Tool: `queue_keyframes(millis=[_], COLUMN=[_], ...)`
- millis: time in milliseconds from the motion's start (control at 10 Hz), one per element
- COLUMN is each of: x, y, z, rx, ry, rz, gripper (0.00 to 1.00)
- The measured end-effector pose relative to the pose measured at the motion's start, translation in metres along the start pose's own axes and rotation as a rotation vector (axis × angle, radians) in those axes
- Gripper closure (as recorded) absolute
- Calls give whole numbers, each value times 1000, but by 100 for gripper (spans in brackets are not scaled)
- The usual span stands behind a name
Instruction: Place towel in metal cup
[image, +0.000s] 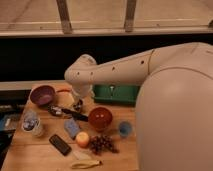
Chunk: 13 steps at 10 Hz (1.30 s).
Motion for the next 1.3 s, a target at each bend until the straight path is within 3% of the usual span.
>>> queue_keyframes(millis=[200,400,600,800,1300], x=[-32,-70,-87,-84,-83], y=[26,67,108,160,162], z=[4,9,11,7,8], rx=[-14,-44,-76,-112,-116], ry=[-12,-32,-45,-46,-42], rz=[-84,-208,-325,-452,-473], gripper=[26,26,26,26,26])
